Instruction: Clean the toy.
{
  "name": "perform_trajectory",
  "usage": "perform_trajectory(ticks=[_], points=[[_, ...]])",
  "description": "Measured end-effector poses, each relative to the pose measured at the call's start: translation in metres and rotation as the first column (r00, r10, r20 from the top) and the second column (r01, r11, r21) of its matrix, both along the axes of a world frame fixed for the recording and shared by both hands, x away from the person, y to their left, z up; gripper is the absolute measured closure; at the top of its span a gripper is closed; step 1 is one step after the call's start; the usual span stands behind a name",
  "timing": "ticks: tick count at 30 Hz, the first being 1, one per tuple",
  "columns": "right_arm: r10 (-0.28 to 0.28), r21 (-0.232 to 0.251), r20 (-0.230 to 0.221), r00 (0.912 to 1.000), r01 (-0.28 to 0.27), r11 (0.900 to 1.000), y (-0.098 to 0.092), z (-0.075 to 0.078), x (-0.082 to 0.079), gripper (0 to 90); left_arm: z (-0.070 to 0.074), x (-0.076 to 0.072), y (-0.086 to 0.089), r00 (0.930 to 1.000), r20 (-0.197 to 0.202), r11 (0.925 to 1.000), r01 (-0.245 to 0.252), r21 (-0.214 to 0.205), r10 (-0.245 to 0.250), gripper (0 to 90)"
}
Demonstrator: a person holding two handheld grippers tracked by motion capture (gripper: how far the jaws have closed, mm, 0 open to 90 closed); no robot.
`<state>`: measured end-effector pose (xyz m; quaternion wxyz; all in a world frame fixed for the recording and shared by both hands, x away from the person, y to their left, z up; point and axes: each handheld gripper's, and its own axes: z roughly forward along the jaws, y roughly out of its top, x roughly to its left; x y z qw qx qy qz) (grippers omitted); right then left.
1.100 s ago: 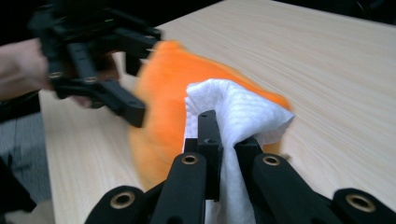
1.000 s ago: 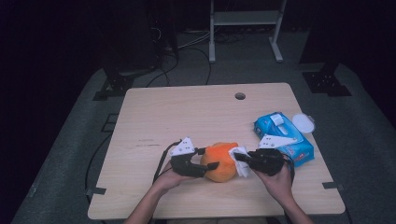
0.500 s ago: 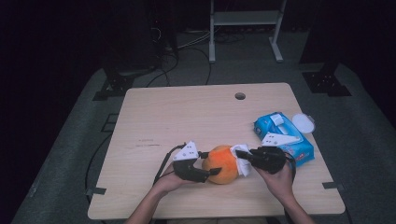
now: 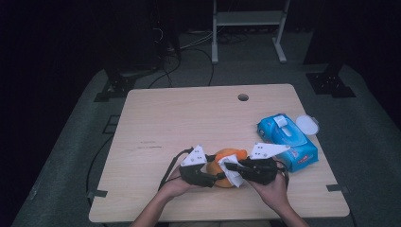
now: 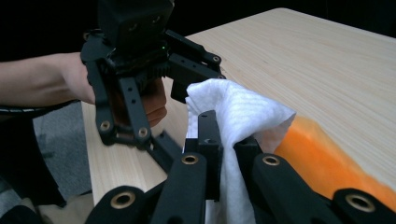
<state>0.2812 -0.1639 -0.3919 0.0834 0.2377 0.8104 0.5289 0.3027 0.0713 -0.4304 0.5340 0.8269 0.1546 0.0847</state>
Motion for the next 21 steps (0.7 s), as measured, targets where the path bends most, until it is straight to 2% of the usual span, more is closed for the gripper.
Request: perform_trajectory(ticks=[2, 4, 6, 9, 10, 11, 13, 15, 18, 21], points=[[-0.012, -0.017, 0.015, 0.9998, 0.012, 0.9998, 0.0, 0.002, -0.001, 85.6, 0.001, -0.001, -0.002, 0.9999, 0.01, 0.9999, 0.003, 0.01, -0.003, 35.6], [-0.03, -0.008, 0.016, 0.9994, 0.03, 0.9995, -0.006, 0.003, 0.002, 85.6, 0.0, -0.001, -0.001, 0.9998, 0.014, 0.9998, 0.01, 0.014, -0.01, 36.5], [-0.075, -0.009, 0.028, 0.9968, 0.076, 0.9971, -0.015, 0.003, 0.006, 85.5, 0.0, -0.002, -0.001, 0.9995, 0.023, 0.9996, 0.023, 0.019, -0.023, 36.8], [-0.137, -0.023, 0.01, 0.9905, 0.137, 0.9902, -0.03, 0.0, 0.013, 85.6, 0.0, -0.003, 0.001, 0.999, 0.022, 0.9991, 0.038, 0.015, -0.039, 35.4], [-0.139, -0.021, -0.015, 0.9901, 0.139, 0.9901, -0.034, -0.003, 0.016, 85.5, 0.001, -0.002, 0.002, 0.9989, 0.015, 0.999, 0.046, 0.004, -0.046, 32.7], [-0.127, -0.008, -0.046, 0.9908, 0.127, 0.9919, -0.037, -0.006, 0.018, 85.5, 0.002, -0.001, 0.003, 0.9987, -0.013, 0.9985, 0.048, -0.027, -0.048, 28.6], [-0.121, -0.009, -0.06, 0.9908, 0.121, 0.9926, -0.038, -0.008, 0.017, 85.5, 0.003, 0.002, 0.005, 0.9971, -0.068, 0.9977, 0.029, -0.062, -0.033, 22.0], [-0.113, -0.01, -0.061, 0.9917, 0.113, 0.9936, -0.037, -0.008, 0.015, 85.5, 0.001, 0.001, 0.004, 0.9981, -0.048, 0.9986, 0.038, -0.035, -0.04, 24.1], [-0.104, -0.017, -0.047, 0.9934, 0.104, 0.9945, -0.033, -0.006, 0.01, 85.4, -0.001, -0.002, 0.002, 0.9982, -0.039, 0.9988, 0.044, -0.019, -0.045, 30.7], [-0.047, -0.004, -0.031, 0.9984, 0.047, 0.9989, -0.021, -0.001, 0.002, 85.4, -0.001, -0.005, -0.002, 0.9983, -0.021, 0.9985, 0.055, 0.004, -0.055, 32.5]])
